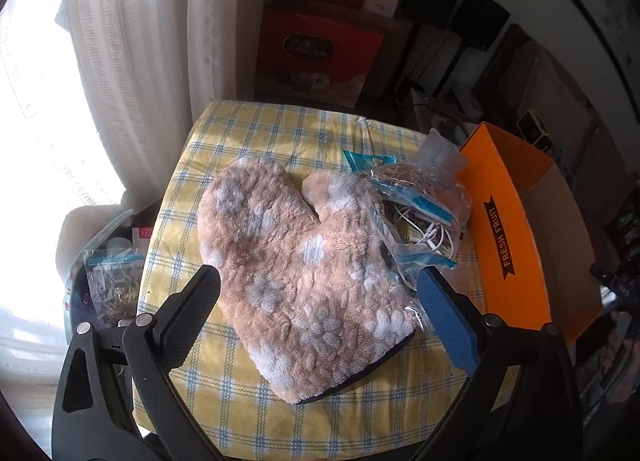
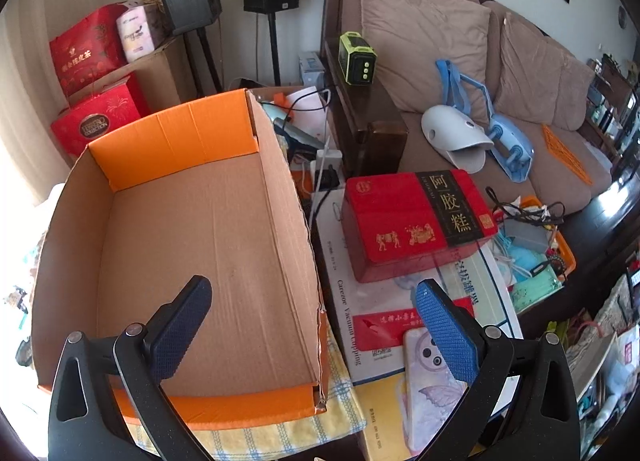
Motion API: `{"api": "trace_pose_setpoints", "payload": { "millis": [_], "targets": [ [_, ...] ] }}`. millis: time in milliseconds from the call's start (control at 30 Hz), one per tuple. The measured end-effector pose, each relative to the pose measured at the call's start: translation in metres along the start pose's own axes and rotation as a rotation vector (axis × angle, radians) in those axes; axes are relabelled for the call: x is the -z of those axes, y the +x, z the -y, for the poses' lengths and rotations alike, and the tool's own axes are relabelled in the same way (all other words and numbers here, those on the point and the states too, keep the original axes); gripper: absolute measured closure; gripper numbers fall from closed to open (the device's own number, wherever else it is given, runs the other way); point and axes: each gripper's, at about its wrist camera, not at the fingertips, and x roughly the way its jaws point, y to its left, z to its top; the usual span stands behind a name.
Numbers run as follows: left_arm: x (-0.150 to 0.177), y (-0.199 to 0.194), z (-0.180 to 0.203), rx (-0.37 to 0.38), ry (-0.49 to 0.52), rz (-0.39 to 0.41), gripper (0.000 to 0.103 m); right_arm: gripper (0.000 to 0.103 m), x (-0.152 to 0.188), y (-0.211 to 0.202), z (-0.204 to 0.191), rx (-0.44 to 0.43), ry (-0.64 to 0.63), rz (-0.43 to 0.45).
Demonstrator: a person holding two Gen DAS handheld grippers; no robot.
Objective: Organize objects
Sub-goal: 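Grasp the small clear bag with blue items with the left gripper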
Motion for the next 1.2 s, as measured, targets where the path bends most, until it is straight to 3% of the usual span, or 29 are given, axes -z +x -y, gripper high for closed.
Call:
{"api": "trace_pose_setpoints", "payload": {
  "millis": [167,267,333,433,600,700,833,900,1000,1200],
  "targets": [
    [-0.005,-0.013,0.004,0.055,-0.023,0.027,0.006,0.006,0.002,0.013,0.000,-0.052,0.007,-0.049],
    [-0.007,-0.018,0.008,0.087,-0.018,0.032,0.006,0.025,0.003,0.019,-0.002,-0.061,0.000,-0.076],
    [-0.009,-0.015,0.015,0.094,-0.002,0.019,0.006,0.044,0.004,0.024,-0.004,-0.064,-0.013,-0.098],
    [-0.009,-0.004,0.025,0.081,0.026,-0.008,0.008,0.061,0.006,0.034,-0.010,-0.060,-0.053,-0.132],
    [-0.005,0.016,0.034,0.094,0.029,-0.067,0.015,0.064,0.010,0.049,-0.013,-0.072,-0.078,-0.184],
    [-0.002,0.022,0.035,0.090,0.036,-0.085,0.030,0.074,0.014,0.047,-0.018,-0.049,-0.127,-0.160],
    [0.002,0.025,0.036,0.096,0.042,-0.100,0.041,0.083,0.017,0.044,-0.020,-0.071,-0.160,-0.151],
    [0.003,0.026,0.037,0.093,0.048,-0.105,0.046,0.084,0.018,0.044,-0.022,-0.071,-0.187,-0.139],
    [0.004,0.028,0.038,0.089,0.059,-0.122,0.062,0.088,0.019,0.050,-0.023,-0.058,-0.215,-0.126],
    [0.006,0.025,0.044,0.069,0.091,-0.116,0.078,0.091,0.022,0.050,-0.024,-0.069,-0.267,-0.107]
  ]
}}
